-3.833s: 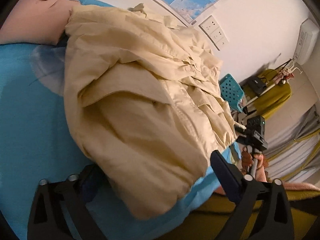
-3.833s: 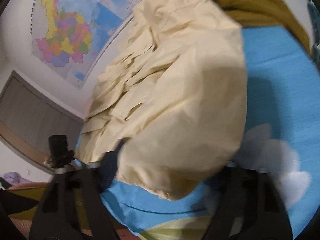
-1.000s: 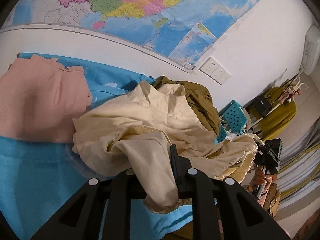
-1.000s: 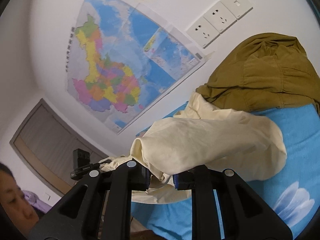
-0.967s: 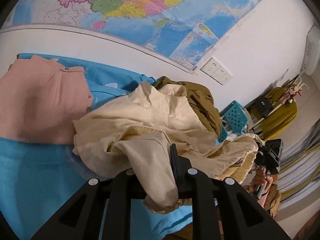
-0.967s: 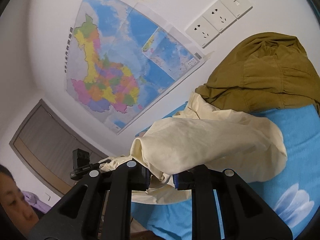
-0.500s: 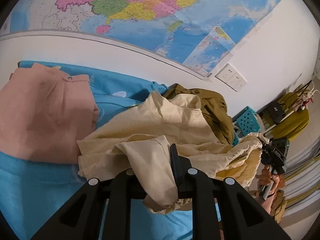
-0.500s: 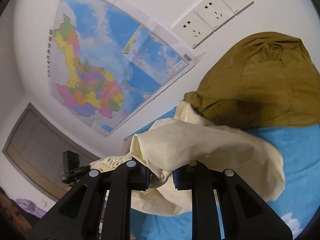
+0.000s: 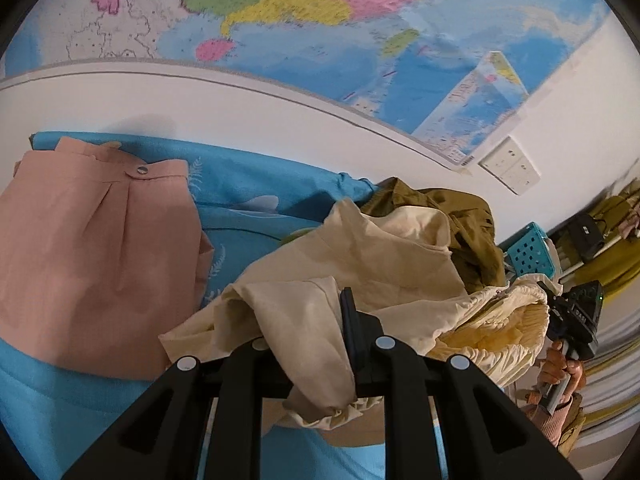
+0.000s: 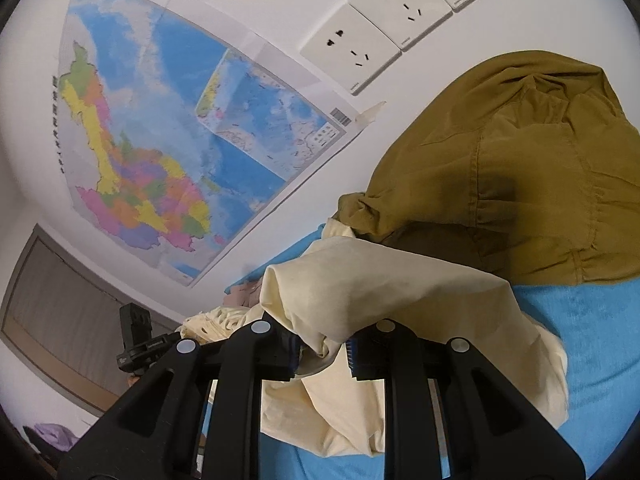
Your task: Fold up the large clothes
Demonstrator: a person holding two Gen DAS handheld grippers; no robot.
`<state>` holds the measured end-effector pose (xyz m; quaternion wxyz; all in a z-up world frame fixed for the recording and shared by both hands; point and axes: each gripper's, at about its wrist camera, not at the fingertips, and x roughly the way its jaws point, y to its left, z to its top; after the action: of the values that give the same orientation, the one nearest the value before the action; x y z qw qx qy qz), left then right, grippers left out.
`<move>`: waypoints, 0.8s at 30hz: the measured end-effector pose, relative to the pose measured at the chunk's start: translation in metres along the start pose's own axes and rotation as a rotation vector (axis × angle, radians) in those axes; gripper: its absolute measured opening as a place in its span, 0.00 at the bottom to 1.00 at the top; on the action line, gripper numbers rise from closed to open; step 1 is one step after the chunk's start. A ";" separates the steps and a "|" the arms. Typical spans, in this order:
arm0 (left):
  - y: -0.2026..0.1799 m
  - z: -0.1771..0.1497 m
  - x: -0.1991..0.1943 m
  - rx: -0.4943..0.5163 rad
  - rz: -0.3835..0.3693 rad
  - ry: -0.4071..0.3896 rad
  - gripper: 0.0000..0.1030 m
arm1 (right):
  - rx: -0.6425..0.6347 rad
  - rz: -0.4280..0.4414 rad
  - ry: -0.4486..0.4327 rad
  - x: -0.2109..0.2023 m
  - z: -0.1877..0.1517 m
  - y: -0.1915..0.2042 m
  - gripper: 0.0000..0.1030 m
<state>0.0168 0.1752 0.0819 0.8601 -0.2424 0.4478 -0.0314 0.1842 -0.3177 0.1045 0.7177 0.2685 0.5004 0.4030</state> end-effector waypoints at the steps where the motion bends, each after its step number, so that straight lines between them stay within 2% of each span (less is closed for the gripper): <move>1: 0.002 0.003 0.004 -0.006 0.004 0.006 0.15 | 0.012 -0.007 0.005 0.004 0.003 -0.002 0.18; 13: 0.019 0.033 0.046 -0.051 0.039 0.057 0.15 | 0.053 -0.048 0.034 0.040 0.030 -0.020 0.19; 24: 0.027 0.049 0.078 -0.064 0.071 0.081 0.15 | 0.082 -0.072 0.051 0.063 0.042 -0.035 0.21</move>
<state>0.0970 0.1972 0.0343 0.8337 -0.2523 0.4912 0.0037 0.2454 -0.2827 0.0600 0.7070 0.2691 0.5442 0.3626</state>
